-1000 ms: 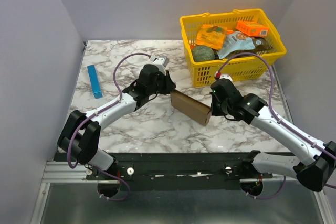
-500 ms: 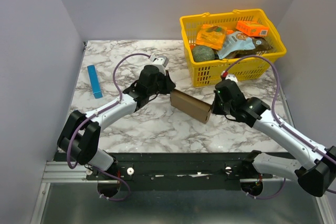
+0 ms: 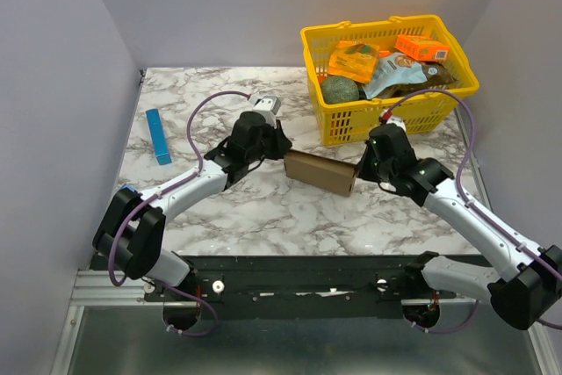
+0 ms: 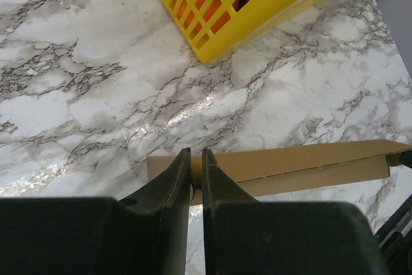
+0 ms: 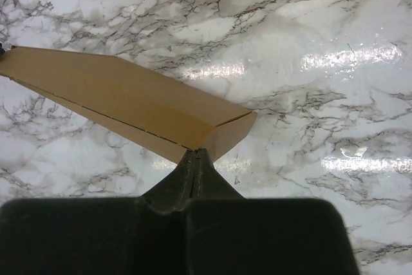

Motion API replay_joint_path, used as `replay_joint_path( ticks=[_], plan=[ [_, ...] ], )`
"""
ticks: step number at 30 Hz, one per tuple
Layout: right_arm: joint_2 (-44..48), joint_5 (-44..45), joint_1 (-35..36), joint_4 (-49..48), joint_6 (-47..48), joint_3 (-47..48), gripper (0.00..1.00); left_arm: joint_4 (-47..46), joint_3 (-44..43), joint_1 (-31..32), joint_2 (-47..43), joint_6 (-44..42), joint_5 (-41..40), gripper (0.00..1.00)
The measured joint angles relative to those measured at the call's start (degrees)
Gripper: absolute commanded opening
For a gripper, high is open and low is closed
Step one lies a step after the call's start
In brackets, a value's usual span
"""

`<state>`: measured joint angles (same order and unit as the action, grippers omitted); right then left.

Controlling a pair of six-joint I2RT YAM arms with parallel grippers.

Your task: Fold the paper box

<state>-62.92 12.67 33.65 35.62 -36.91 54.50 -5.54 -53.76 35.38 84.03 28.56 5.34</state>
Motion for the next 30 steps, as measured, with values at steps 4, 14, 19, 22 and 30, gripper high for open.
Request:
replay_joint_path(
  ticks=[4, 14, 19, 22, 30],
  plan=[
    [-0.5, -0.9, -1.5, -1.3, 0.0, -0.3, 0.01, 0.0, 0.0, 0.4, 0.0, -0.1, -0.7, 0.18],
    [-1.0, -4.3, -4.7, -4.8, -0.7, -1.0, 0.01, 0.0, 0.0, 0.6, 0.0, -0.7, -1.8, 0.17],
    [-1.3, -4.7, -5.7, -6.6, -1.1, -1.5, 0.01, 0.1, -0.1, 0.7, 0.1, -1.2, -1.9, 0.17],
    [-1.3, -5.7, -6.6, -8.6, -2.0, -2.5, 0.01, 0.1, -0.1, 0.7, 0.1, -1.3, -2.1, 0.17],
    [-1.3, -7.8, -7.9, -10.4, -3.7, -3.4, 0.01, 0.2, -0.2, 0.8, 0.2, -1.6, -2.9, 0.17]
  ],
)
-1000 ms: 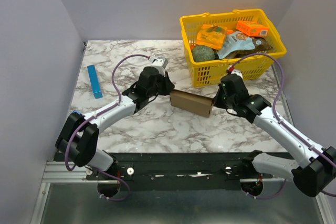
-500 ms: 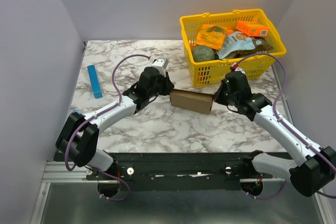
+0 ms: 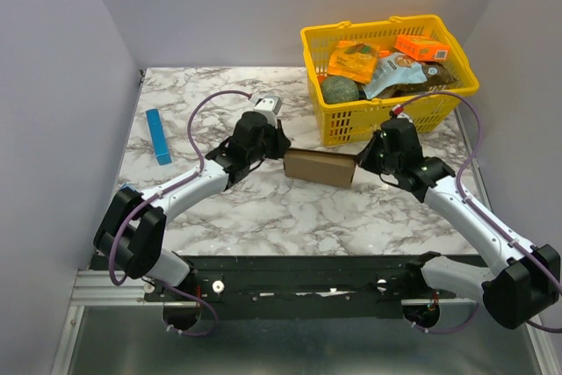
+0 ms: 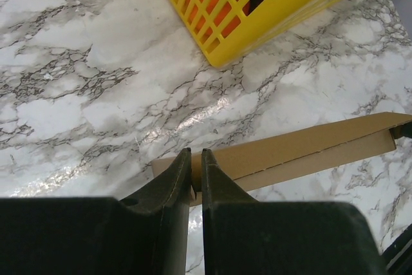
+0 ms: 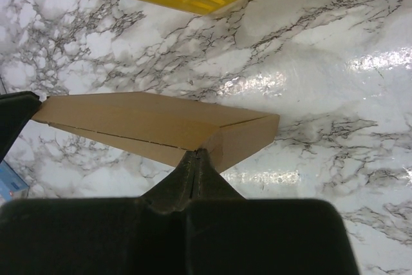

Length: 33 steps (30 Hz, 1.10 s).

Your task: Fold the paper box

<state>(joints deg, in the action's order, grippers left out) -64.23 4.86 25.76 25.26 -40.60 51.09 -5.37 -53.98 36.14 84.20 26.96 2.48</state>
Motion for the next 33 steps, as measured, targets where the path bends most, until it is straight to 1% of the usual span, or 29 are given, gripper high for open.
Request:
replay_joint_path(
  ticks=[4, 6, 12, 14, 18, 33],
  plan=[
    [0.0, -0.3, -0.1, -0.3, 0.5, -0.1, 0.01, 0.5, -0.8, 0.0, 0.6, -0.5, -0.3, 0.17],
    [0.0, -0.2, -0.1, -0.4, 2.1, -0.2, 0.01, 0.8, -1.2, 0.0, 0.9, -0.9, -0.3, 0.12],
    [0.0, 1.0, 0.0, 0.5, 8.3, -0.8, 0.16, 2.3, -3.0, 0.7, 2.0, -2.1, -0.4, 0.12],
    [0.0, 1.4, 0.2, 0.8, 10.0, -0.8, 0.17, 2.4, -3.1, 1.0, 2.0, -2.2, -0.4, 0.12],
    [0.0, 1.7, 0.5, 1.1, 12.6, -0.8, 0.25, 2.8, -3.5, 1.1, 2.2, -2.3, -0.4, 0.13],
    [-0.2, 4.6, 0.8, 1.4, 16.3, -0.8, 0.26, 2.7, -3.7, 1.5, 2.6, -2.2, -0.3, 0.13]
  ],
)
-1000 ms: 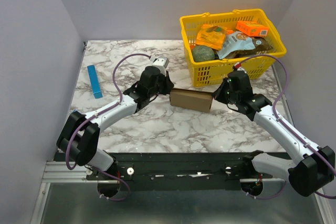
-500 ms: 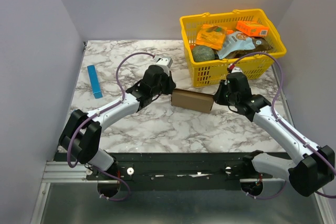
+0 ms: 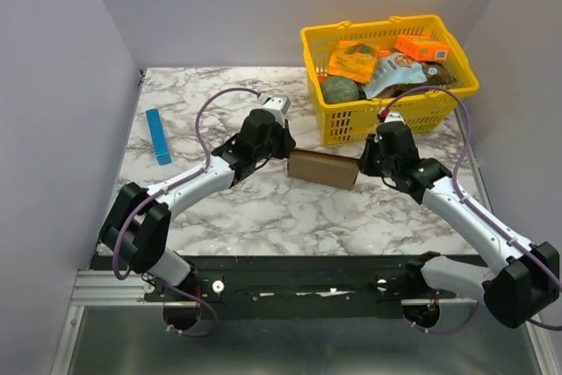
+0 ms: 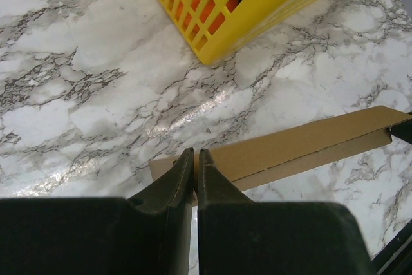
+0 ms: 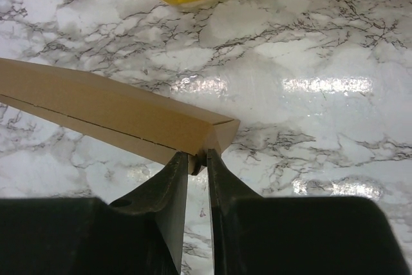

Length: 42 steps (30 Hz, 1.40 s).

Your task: Fold the paper box

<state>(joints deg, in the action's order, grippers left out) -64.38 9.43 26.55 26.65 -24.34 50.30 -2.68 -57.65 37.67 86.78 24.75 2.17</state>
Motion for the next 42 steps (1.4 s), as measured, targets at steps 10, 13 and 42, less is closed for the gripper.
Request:
replay_joint_path(
  ticks=[10, 13, 42],
  plan=[
    [-1.3, 3.1, 0.3, -0.1, 1.9, 0.0, 0.20, 0.0, 0.0, 0.1, 0.0, 0.0, 0.1, 0.12],
    [-1.2, 3.3, 0.3, -0.1, 2.4, 0.0, 0.14, 0.0, 0.0, 0.1, 0.0, 0.1, 0.3, 0.12],
    [-9.6, -3.6, 0.2, 12.5, 1.0, 14.2, 0.01, 11.1, 2.4, 4.6, 7.2, -3.3, -2.2, 0.12]
  ],
)
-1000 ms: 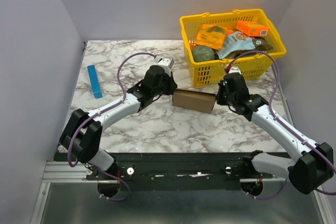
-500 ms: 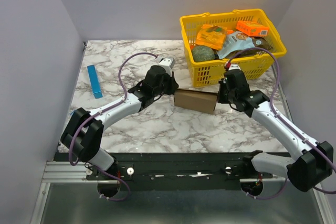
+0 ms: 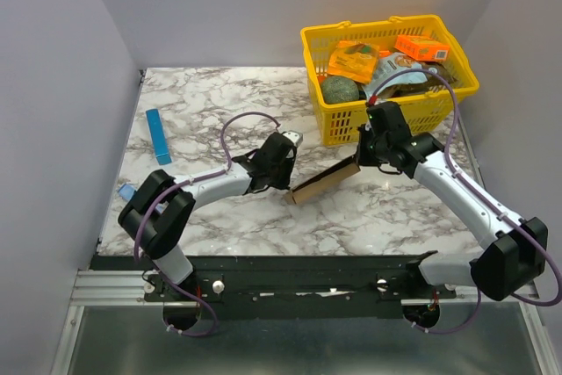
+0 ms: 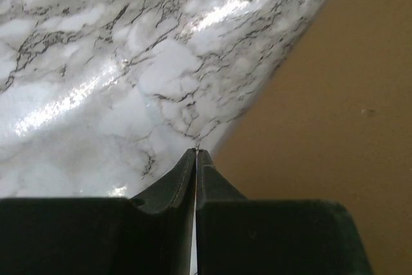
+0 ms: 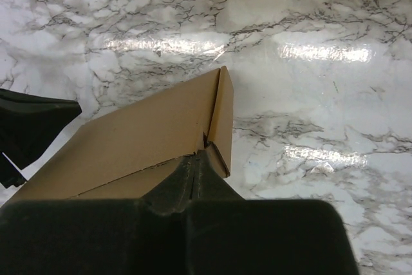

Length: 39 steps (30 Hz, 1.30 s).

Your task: Fold the paper box

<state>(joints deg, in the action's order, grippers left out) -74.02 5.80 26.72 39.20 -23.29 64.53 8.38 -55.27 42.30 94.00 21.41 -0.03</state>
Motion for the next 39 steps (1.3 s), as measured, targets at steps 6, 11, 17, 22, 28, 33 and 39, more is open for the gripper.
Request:
replay_joint_path(
  ticks=[6, 11, 17, 22, 28, 33, 39],
  plan=[
    [-0.6, -1.9, 0.0, 0.2, -0.7, 0.0, 0.01, 1.3, 0.0, 0.1, 0.0, -0.6, -0.9, 0.13],
    [-0.6, -2.0, 0.0, 0.7, -0.6, 0.0, 0.01, 1.3, 0.0, -0.4, -0.2, -0.6, -0.9, 0.14],
    [-0.6, -1.8, 0.0, 1.3, -0.2, 0.0, 0.01, 1.2, -0.3, -3.7, -1.4, -0.6, 0.2, 0.40],
    [-0.6, -1.4, 0.0, 2.3, 0.1, 0.0, 0.01, 1.8, -1.7, -7.3, -3.8, -0.9, 0.6, 0.73],
    [-0.8, -0.6, 0.0, 4.0, 0.4, 0.3, 0.01, 2.4, -4.5, -12.9, -9.4, -2.4, 0.6, 0.77],
    [-2.8, -0.1, 0.0, 4.4, 0.5, 2.1, 0.01, 1.8, -3.1, -13.7, -20.8, -7.5, 2.0, 0.77],
    [-4.4, 0.4, 0.0, 4.7, 0.5, 3.6, 0.00, 1.5, 2.1, -11.0, -33.2, -10.6, 10.7, 0.75]
  ],
)
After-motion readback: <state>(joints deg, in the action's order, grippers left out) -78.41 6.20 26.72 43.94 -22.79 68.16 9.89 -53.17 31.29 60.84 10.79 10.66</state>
